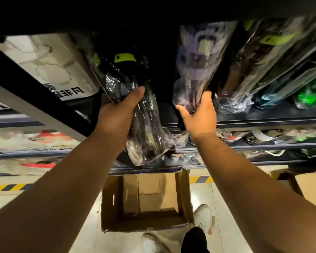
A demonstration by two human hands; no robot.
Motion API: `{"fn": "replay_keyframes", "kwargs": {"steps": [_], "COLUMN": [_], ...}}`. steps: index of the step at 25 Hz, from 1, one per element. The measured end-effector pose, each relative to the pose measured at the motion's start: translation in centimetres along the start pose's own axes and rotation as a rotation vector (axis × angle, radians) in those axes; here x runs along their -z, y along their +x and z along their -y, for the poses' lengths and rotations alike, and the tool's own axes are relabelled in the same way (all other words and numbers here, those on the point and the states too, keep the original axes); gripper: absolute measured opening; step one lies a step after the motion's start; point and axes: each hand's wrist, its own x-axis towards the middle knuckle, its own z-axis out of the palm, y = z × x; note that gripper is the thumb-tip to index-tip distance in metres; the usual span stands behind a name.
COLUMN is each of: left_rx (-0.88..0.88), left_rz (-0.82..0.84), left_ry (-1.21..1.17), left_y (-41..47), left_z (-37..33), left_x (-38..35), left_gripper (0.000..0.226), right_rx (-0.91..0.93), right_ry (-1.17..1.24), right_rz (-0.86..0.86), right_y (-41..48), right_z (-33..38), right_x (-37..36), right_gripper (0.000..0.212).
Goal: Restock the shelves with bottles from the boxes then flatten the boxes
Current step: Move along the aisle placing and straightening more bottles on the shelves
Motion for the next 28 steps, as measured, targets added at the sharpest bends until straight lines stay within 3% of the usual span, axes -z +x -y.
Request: {"fn": "replay_keyframes", "kwargs": {"steps": [6,12,17,21,23,28], "left_rx": [-0.225,-0.547,-0.689,-0.529,-0.531,-0.533], "left_rz": [-0.162,-0.285,-0.124,-0.076,-0.066,-0.108], "left_ry": [0.015,0.081,0.183,0.4,0.511,0.48], "left_y": [1.7,4.1,5.0,5.3,5.9,6.0], "left_z": [-0.3,0.8,3.5,6.4,7.1,7.1], "left_x": [-2.2,-4.6,-4.5,-3.8,-3.9,-5.1], "left_gripper": [0.101,0.122,0.095,0.106,0.097,0.082], "right_rx": [0.037,0.057,0.085,0.127,0.122,0.088], "right_ry": [-0.067,-0.132,-0.157,-0.212,-0.199,-0.12], "right_rz": [-0.057,-0.091,-0.11,-0.138,-0.133,-0.175], "right_y": [-0.2,-0.4,-0.4,-0.4,-0.3,-0.4], "right_z": [-0.5,-0.5,-0.4,-0.7,-0.9,-1.3], "right_x": [-0.1,-0.7,-1.3,-1.4,-1.5,-1.2], "right_gripper": [0.057,0.057,0.057,0.061,0.063,0.063]}}
